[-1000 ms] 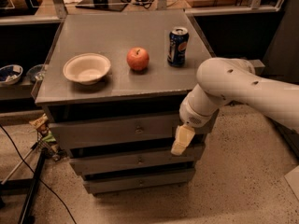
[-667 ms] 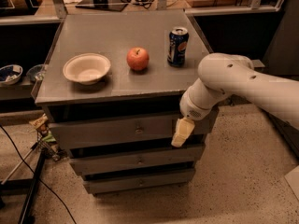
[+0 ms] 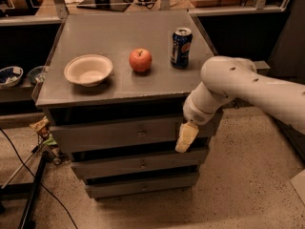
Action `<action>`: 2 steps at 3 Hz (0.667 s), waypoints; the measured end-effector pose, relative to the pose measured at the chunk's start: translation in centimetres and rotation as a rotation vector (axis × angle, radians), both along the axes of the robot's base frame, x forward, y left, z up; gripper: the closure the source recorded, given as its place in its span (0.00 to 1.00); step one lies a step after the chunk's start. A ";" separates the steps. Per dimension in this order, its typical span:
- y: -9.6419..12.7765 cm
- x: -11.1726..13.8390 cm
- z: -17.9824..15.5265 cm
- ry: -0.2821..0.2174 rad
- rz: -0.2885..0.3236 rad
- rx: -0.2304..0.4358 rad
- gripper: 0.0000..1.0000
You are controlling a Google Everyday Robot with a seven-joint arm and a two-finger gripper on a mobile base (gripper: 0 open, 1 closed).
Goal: Open top drawer
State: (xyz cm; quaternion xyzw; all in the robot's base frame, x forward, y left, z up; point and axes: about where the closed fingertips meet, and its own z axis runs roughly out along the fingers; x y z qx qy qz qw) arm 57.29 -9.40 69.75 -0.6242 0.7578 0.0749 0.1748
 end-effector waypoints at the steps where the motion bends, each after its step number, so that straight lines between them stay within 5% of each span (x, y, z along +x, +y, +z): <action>1: 0.3 -0.3 -1.3 0.024 0.024 -0.002 0.00; 2: 0.2 -0.4 -1.6 0.031 0.033 -0.004 0.00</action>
Offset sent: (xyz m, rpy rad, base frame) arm -0.0049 0.0000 -0.0210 -0.0061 0.0397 0.0476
